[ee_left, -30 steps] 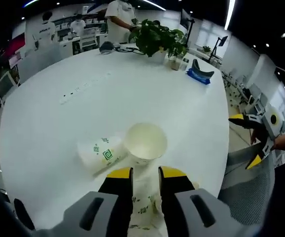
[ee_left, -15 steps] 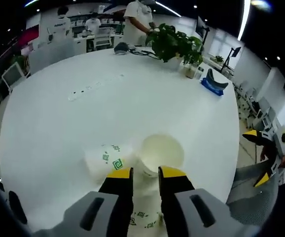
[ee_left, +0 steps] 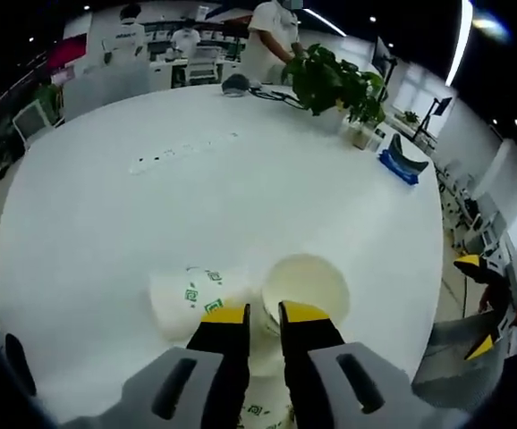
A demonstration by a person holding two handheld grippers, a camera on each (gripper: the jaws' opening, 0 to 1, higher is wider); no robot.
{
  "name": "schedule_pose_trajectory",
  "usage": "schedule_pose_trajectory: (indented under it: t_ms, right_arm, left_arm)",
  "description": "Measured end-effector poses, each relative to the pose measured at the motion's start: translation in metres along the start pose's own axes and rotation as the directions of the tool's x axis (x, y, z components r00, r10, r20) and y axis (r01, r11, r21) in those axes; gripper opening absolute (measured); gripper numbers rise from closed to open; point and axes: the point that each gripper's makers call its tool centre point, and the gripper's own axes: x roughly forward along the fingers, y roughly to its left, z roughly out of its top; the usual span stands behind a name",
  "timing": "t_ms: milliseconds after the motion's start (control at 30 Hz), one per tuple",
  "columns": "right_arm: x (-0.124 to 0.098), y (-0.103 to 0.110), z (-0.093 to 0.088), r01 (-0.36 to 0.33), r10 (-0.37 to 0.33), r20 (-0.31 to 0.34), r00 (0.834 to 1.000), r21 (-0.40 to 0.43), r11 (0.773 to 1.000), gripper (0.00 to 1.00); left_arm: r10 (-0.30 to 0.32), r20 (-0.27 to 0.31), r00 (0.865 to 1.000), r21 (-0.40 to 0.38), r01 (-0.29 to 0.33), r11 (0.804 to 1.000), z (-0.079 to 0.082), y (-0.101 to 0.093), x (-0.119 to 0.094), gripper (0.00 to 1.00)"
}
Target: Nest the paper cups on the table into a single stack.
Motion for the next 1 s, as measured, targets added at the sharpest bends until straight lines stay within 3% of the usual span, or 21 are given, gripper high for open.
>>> schedule_pose_trajectory:
  t_ms: [200, 500, 1000]
  right_arm:
    - [0.0, -0.001, 0.0, 0.004, -0.004, 0.0, 1.0, 0.002, 1.0, 0.85]
    - [0.0, -0.001, 0.0, 0.004, -0.004, -0.001, 1.0, -0.001, 1.0, 0.85]
    - [0.0, 0.0, -0.001, 0.001, -0.001, -0.007, 1.0, -0.011, 1.0, 0.84]
  left_arm:
    - [0.004, -0.002, 1.0, -0.009, -0.004, 1.0, 0.0, -0.002, 0.002, 0.0]
    - [-0.013, 0.002, 1.0, -0.048, 0.013, 0.999, 0.0, -0.005, -0.003, 0.0]
    - [-0.082, 0.042, 0.996, -0.079, 0.085, 0.993, 0.013, -0.013, -0.041, 0.0]
